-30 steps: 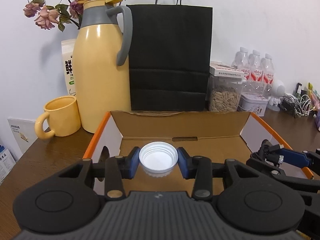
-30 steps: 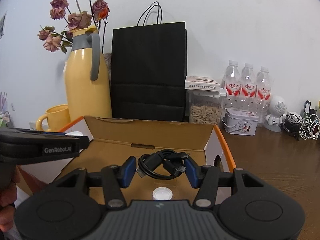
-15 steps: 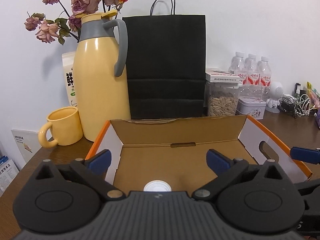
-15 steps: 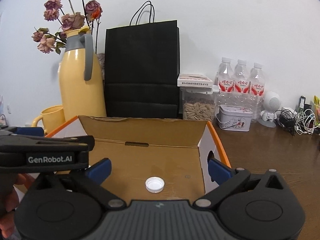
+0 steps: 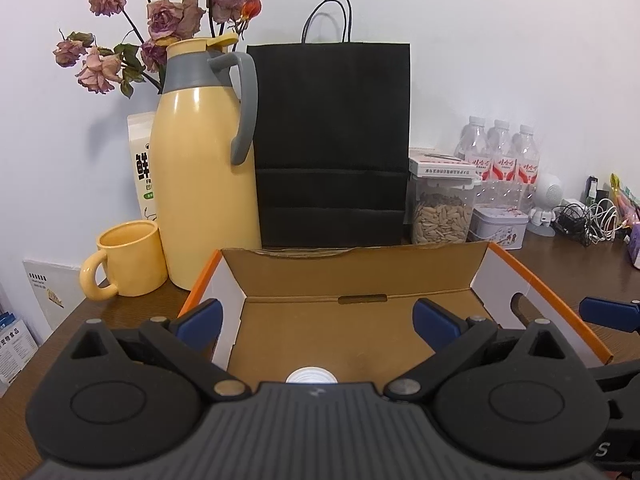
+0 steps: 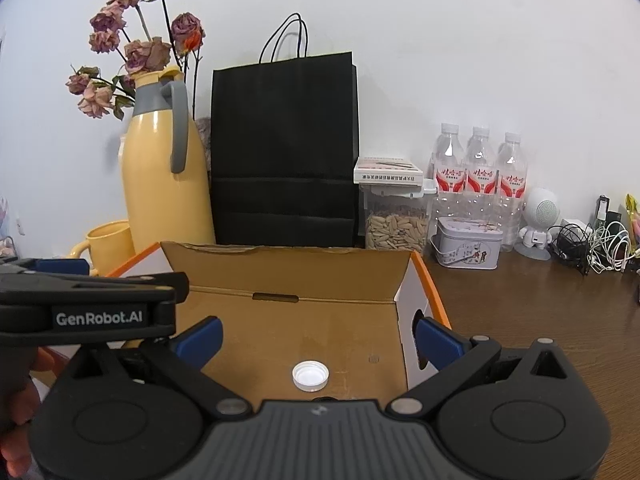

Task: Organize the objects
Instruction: 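Move both tools back toward the items on the table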

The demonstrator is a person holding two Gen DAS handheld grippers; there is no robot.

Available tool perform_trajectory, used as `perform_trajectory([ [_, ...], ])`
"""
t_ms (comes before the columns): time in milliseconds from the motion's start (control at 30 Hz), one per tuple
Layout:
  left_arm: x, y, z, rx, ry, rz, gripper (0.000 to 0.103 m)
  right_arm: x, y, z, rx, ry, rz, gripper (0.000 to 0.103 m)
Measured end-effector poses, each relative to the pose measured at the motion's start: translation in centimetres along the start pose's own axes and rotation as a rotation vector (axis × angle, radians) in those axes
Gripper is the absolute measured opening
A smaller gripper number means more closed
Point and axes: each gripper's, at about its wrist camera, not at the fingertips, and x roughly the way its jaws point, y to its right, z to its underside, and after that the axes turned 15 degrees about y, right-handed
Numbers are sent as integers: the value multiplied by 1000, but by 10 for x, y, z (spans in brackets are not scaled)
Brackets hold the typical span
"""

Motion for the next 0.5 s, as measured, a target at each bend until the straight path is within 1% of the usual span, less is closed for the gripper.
perform_trajectory([
  [167,-13,2,-9,-8,34,17,103,-11,1,-6,2,25,-8,103],
  [333,-36,4,-19,-26,81,41,103,-28,1,-17,-13,70,-16,103],
  [500,-60,3,-28,-56,109,64,103,-48,-3,-30,-33,107,-41,103],
])
